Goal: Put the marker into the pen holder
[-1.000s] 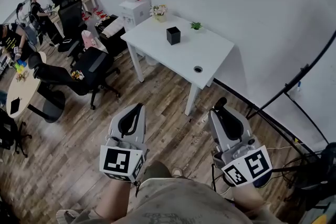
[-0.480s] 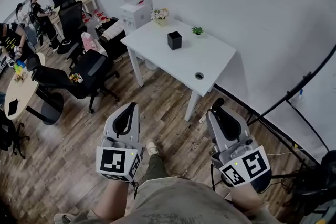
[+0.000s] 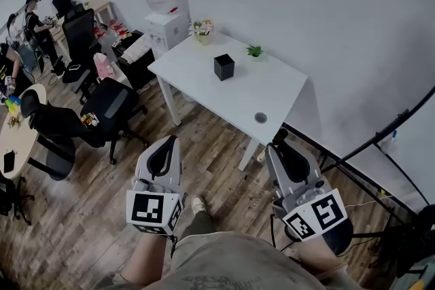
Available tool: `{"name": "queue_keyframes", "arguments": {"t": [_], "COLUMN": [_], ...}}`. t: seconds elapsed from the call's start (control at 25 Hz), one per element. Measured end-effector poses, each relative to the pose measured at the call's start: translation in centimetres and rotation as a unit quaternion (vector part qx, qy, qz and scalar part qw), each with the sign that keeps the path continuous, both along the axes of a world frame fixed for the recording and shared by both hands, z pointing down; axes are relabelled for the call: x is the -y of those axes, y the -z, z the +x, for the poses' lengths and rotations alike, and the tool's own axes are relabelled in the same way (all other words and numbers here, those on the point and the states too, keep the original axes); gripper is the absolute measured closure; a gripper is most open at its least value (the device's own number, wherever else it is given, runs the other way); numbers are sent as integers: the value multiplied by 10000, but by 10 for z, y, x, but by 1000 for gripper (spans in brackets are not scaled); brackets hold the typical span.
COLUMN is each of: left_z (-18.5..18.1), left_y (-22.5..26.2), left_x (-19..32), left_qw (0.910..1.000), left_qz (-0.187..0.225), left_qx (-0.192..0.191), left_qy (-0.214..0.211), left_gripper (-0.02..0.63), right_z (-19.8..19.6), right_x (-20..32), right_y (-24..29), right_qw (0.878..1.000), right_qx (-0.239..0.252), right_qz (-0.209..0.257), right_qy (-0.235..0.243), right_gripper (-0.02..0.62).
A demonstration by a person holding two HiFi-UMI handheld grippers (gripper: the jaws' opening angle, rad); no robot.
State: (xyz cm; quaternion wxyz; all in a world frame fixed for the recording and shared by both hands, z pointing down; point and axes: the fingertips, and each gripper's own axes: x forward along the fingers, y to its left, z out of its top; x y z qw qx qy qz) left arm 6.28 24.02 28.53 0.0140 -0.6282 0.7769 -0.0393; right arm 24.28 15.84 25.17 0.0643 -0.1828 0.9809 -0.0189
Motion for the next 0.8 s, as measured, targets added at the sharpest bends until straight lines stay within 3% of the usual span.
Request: {"name": "queue_keyframes", "arguments": {"t": [0.48, 0.8], "left_z": [-136, -189], "left_y": [-8, -20], "left_x": [97, 141], "left_qw": [9984, 9959], "left_qz": [-250, -374], "left_qx": [-50, -115], "left_qy": [-499, -821], "left_gripper": [605, 605], "right_z": [-135, -191], "right_x": [98, 142], "right_y": [-4, -14], "right_qw": [9983, 9954], "right_qx": [-9, -38], "right_qz": [-262, -418], "right_qy": [-521, -862], "right_gripper": [503, 503]}}
